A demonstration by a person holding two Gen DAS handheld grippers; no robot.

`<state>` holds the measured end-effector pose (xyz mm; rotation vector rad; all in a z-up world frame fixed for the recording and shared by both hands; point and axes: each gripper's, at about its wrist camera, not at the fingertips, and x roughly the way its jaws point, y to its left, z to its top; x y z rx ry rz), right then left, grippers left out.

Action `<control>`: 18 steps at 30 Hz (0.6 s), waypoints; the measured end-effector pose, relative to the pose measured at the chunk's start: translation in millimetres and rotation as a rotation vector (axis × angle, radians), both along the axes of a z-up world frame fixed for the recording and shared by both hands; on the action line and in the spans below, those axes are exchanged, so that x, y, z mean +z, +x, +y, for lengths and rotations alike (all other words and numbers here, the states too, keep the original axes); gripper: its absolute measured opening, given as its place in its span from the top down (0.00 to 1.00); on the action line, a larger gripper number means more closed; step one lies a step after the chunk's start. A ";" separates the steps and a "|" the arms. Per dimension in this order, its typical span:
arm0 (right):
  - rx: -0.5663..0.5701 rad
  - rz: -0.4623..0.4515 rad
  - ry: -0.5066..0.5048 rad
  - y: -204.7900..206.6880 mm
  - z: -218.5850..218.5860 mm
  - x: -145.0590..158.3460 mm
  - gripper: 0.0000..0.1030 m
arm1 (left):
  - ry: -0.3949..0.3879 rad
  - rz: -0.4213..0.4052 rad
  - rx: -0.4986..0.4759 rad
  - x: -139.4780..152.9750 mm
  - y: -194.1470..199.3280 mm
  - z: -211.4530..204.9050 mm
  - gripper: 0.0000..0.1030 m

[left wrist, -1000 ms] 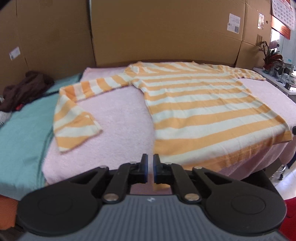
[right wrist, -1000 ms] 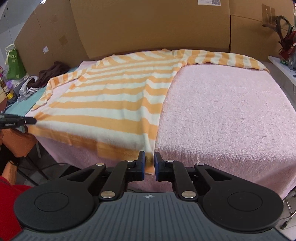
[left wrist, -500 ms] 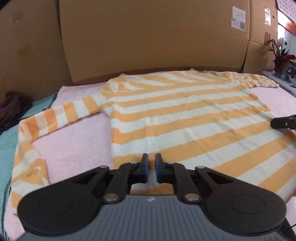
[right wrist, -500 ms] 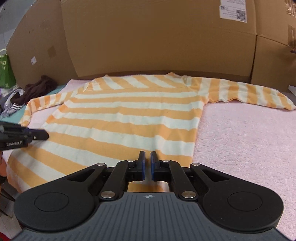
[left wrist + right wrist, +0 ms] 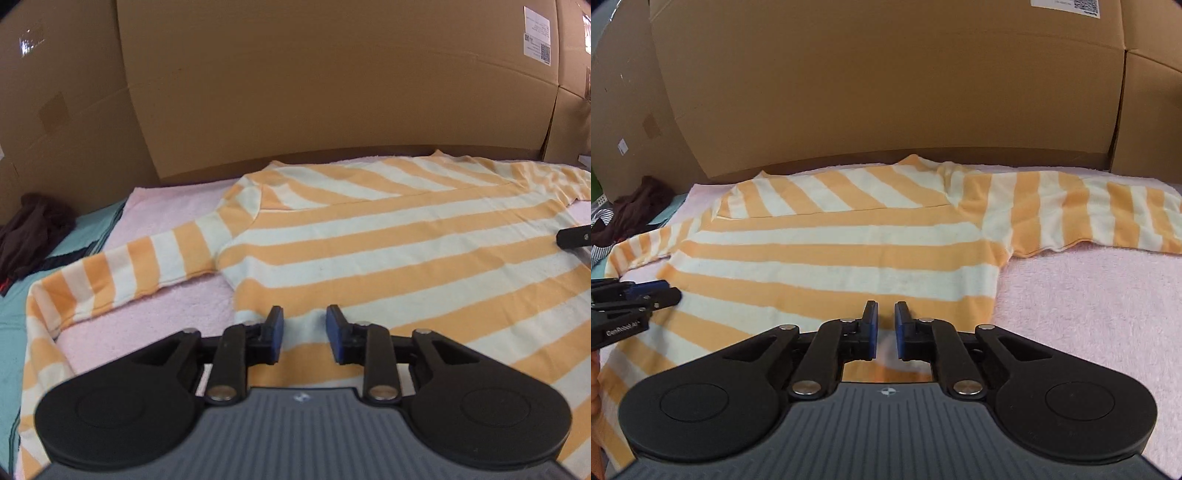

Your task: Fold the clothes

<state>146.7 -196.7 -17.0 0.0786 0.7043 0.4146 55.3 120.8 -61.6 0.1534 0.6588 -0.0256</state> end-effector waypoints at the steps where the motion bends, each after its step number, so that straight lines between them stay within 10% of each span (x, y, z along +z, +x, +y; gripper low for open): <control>1: -0.062 -0.002 -0.019 0.6 -8.7 -1.7 0.97 | 0.005 -0.001 0.001 1.5 -2.4 0.6 0.69; 11: 0.051 0.033 0.009 1.8 31.5 -16.6 0.83 | -0.005 0.007 0.059 -1.3 42.4 -6.1 0.47; 18: -0.176 0.001 -0.020 7.6 -6.6 -10.8 0.83 | 0.089 -0.072 0.078 12.4 19.7 7.4 0.50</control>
